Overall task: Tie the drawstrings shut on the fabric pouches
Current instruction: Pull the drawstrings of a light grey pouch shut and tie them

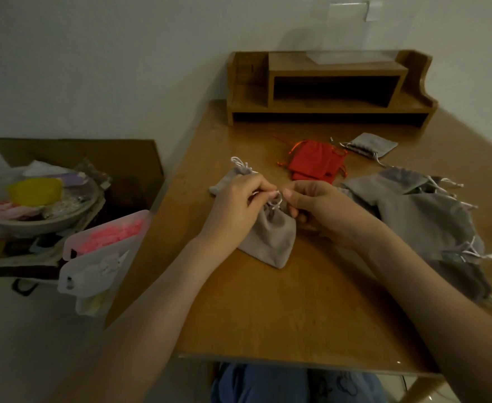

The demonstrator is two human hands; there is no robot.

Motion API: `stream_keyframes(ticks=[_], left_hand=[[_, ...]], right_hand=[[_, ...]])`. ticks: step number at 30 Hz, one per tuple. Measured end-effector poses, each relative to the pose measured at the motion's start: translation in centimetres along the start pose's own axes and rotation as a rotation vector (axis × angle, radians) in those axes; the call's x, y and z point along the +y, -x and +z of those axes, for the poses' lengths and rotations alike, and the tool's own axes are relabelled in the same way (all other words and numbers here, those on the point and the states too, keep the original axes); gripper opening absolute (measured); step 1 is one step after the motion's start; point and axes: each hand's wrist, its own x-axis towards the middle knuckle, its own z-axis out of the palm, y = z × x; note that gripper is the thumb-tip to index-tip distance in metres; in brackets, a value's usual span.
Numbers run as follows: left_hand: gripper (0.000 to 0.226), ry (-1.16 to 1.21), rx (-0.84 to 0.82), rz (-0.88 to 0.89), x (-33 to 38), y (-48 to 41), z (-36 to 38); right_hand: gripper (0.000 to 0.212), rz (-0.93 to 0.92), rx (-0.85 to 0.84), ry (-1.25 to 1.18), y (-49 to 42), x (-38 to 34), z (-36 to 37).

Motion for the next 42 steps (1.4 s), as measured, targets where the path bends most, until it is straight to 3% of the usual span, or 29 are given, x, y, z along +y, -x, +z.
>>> stream_keyframes(ticks=[4,11,16,26,29,34,37,42], left_hand=[[0.008,0.090,0.007,-0.111,0.0,-0.4,0.2],[0.012,0.490,-0.053,-0.434,0.8,-0.2,0.1],[0.009,0.661,-0.150,-0.508,1.0,-0.6,-0.3],[0.010,0.036,-0.138,-0.182,1.0,0.1,-0.3],[0.007,-0.038,-0.142,-0.108,0.9,0.0,-0.2],[0.012,-0.068,-0.155,-0.166,0.4,0.0,0.1],[0.015,-0.190,-0.079,-0.068,0.1,0.2,0.7],[0.011,-0.389,0.132,0.121,0.0,0.5,1.2]], right_hand=[[0.017,-0.008,0.012,0.168,0.0,0.1,0.3],[0.008,-0.032,0.023,0.132,-0.2,0.1,0.0],[0.015,-0.019,-0.008,0.071,0.0,0.0,-0.2],[0.020,0.019,0.055,0.142,-0.4,0.4,0.1],[0.013,-0.020,0.080,0.274,-0.6,0.6,0.2],[0.015,-0.115,0.100,0.464,-1.1,1.1,0.1],[0.014,-0.137,0.077,0.463,-1.1,1.1,0.3],[0.018,-0.197,0.078,0.235,-0.6,0.2,0.8]])
